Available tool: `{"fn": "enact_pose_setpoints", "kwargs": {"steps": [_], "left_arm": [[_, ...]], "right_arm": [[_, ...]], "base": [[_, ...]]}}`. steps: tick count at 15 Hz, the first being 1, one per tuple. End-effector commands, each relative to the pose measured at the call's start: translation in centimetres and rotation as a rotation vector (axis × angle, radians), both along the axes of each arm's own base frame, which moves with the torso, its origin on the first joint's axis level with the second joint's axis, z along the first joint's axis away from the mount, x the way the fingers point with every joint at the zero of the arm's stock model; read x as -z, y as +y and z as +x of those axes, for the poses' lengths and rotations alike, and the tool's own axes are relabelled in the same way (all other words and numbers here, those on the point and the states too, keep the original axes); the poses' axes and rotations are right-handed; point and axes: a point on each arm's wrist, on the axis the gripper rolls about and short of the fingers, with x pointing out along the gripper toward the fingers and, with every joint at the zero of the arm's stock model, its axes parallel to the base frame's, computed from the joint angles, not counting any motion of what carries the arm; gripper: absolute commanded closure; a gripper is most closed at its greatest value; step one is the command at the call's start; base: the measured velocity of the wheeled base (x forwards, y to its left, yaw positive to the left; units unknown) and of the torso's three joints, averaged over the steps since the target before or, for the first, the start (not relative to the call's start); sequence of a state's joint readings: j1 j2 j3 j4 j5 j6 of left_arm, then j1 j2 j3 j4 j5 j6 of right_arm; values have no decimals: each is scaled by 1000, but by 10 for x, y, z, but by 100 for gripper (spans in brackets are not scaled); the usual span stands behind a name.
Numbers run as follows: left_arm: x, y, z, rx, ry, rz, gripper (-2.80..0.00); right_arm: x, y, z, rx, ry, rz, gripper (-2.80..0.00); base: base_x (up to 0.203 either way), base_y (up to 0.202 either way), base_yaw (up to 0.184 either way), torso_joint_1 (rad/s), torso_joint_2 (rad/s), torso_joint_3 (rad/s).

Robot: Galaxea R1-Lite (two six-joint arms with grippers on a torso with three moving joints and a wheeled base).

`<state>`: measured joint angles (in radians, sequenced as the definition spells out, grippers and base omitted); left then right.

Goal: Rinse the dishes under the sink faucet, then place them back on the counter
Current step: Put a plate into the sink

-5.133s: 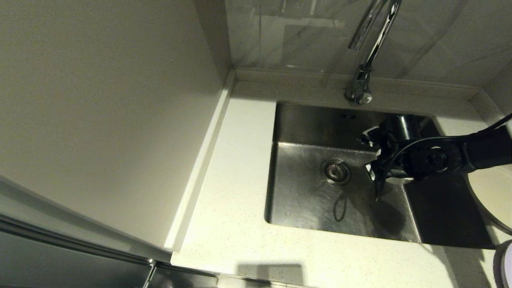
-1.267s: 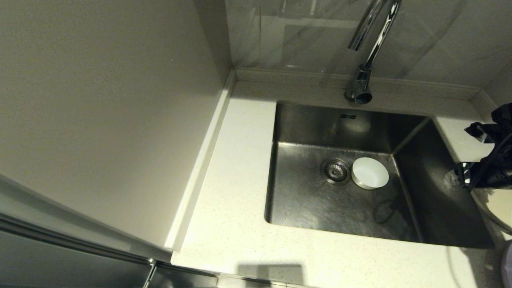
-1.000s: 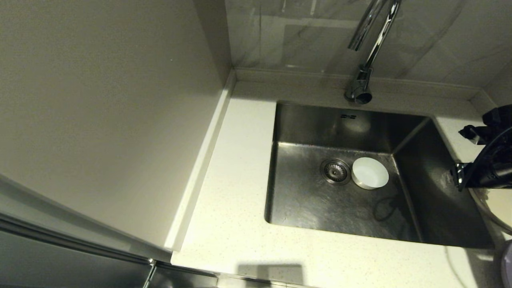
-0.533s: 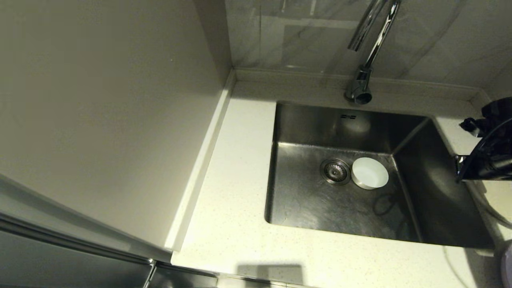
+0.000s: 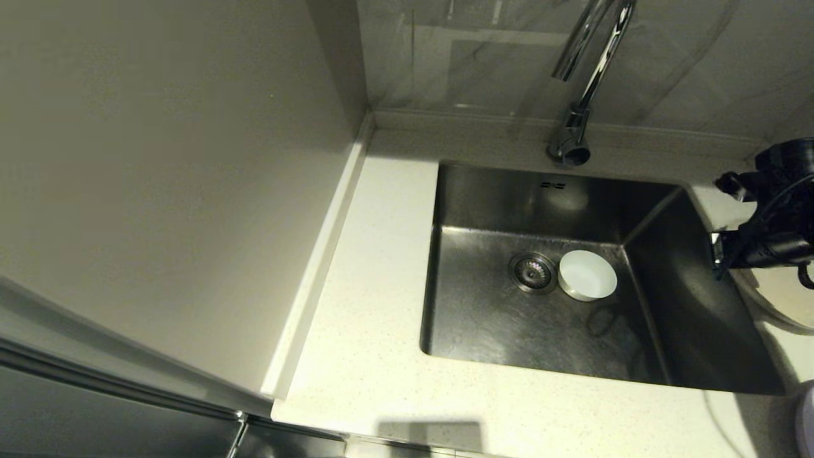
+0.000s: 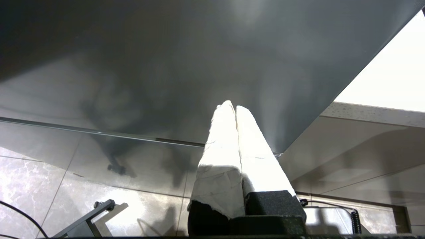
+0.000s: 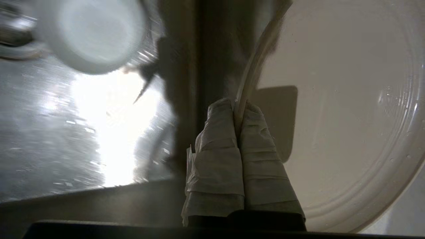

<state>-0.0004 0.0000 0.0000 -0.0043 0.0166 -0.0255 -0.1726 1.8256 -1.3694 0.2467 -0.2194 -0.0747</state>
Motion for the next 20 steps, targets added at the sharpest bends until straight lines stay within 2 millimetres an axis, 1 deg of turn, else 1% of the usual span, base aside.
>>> {"fn": "enact_pose_setpoints", "kwargs": {"steps": [1,2,5,8,10,15,18,20], "left_arm": [[0,0,0,-1,-3,-1,0],[0,0,0,-1,-3,-1,0],[0,0,0,-1,-3,-1,0],[0,0,0,-1,-3,-1,0],[0,0,0,-1,-3,1,0],[0,0,0,-1,-3,1,0],[0,0,0,-1,-5,0,0],[0,0,0,-1,-3,-1,0]], "right_arm": [[-10,24,3,-78,-55,-17,0],[-16,39,3,-135,-77,-38,0],[-26,82,-2,-276,-106,-67,0],[-27,131,-13,-388,-108,-92,0],[-19,158,-21,-462,-83,-112,0],[13,204,-28,-609,9,-146,0],[36,222,-21,-690,-10,-203,0],[51,236,-13,-742,-77,-244,0]], "base": [[0,0,0,0,0,0],[0,0,0,0,0,0],[0,0,0,0,0,0],[0,0,0,0,0,0],[0,0,0,0,0,0],[0,0,0,0,0,0],[0,0,0,0,0,0],[0,0,0,0,0,0]]}}
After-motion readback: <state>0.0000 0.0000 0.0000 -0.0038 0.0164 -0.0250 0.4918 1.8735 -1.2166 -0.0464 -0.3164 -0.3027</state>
